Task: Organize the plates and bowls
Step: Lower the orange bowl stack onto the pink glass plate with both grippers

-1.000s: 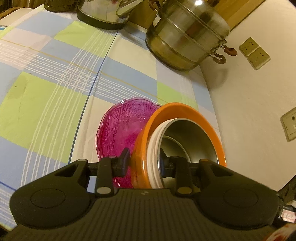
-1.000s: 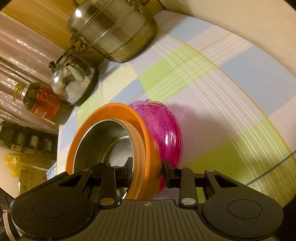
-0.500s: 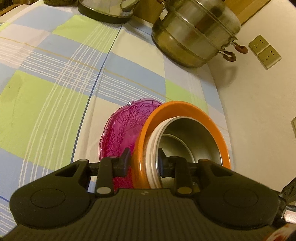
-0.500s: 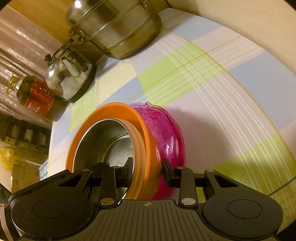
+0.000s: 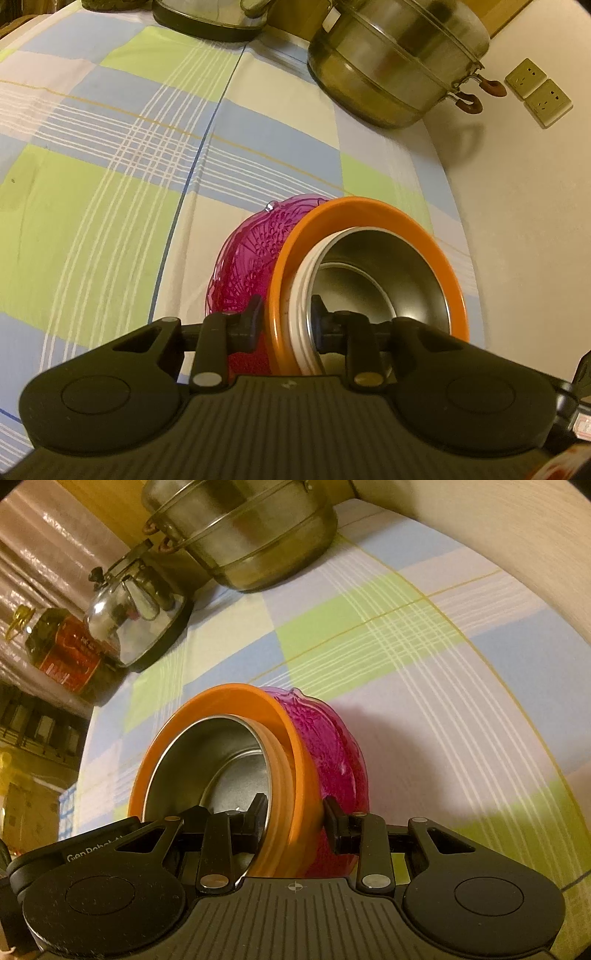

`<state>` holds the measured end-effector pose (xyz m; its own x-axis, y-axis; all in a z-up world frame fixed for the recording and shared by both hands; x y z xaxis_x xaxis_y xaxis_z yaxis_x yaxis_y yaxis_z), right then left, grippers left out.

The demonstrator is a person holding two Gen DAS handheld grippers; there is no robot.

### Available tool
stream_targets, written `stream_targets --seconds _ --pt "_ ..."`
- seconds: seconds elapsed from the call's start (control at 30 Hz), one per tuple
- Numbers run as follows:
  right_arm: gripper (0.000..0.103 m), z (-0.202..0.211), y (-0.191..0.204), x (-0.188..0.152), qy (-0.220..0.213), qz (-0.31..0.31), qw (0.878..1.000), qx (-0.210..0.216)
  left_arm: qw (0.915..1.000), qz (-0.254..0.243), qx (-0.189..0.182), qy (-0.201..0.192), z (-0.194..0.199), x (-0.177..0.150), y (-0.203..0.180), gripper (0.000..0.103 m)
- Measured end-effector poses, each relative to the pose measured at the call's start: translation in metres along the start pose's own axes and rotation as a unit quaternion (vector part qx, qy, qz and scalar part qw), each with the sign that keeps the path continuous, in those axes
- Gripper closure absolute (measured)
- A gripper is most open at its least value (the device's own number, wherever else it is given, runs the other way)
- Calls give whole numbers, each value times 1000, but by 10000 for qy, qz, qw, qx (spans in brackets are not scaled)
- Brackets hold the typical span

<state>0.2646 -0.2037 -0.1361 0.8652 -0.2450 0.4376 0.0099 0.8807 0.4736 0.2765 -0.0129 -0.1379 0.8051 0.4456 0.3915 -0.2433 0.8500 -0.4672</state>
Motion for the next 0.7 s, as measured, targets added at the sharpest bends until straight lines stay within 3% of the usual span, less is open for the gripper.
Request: stream_targets --seconds 0.7 --pt "70 -9 14 3 31 702 9970 -326 9995 -305 106 -35 -5 2 -2 80"
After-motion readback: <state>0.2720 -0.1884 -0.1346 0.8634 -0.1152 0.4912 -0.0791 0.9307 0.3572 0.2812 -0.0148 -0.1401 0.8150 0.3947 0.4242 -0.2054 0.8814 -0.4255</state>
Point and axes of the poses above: each gripper's, at about its wrist camera, not at the fingertips, and z roughly against the way its jaws point, y to its left, x to its top, the point moved 4 cm from there along -z, roughly the way its jaws point, and after that the axes turned 3 degrees about z, right-handed, at the moved point
